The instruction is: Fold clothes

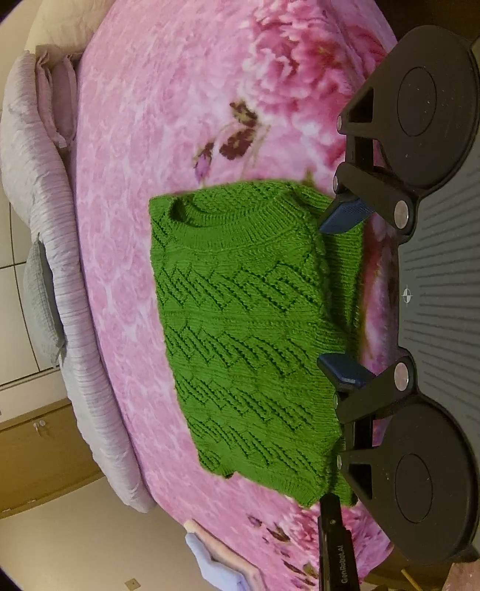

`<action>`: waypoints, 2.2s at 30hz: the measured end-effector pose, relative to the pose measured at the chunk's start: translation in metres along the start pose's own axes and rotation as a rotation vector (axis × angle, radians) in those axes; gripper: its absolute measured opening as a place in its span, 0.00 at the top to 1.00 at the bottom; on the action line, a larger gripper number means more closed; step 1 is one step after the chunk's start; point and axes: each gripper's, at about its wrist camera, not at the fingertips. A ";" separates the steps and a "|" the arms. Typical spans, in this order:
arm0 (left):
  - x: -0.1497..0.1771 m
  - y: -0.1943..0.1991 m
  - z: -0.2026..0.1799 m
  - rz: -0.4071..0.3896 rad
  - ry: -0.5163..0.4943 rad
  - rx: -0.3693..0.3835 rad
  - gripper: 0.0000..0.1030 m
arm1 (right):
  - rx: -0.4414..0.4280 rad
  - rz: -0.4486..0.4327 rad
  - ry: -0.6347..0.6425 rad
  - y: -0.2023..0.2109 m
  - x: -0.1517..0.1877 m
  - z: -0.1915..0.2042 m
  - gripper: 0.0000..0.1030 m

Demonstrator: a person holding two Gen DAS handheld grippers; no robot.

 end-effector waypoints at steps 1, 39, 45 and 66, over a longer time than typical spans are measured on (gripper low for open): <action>0.001 0.001 0.000 0.000 -0.001 -0.001 0.72 | -0.002 -0.003 -0.003 0.001 0.000 0.001 0.27; -0.005 -0.013 0.020 -0.066 0.050 0.087 0.71 | -0.071 -0.024 -0.248 -0.004 -0.010 -0.049 0.27; -0.016 -0.020 0.031 -0.134 0.080 0.143 0.71 | -0.229 -0.047 -0.511 -0.011 -0.019 -0.105 0.28; -0.007 -0.055 0.057 -0.114 0.136 0.186 0.84 | -0.263 0.005 -0.655 -0.053 -0.012 -0.138 0.48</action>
Point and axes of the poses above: each gripper's, at about its wrist camera, not at the fingertips, and y roughly against the way its jaws point, z to its left, x to its underside, and after that the axes turned 8 degrees about -y, right-handed
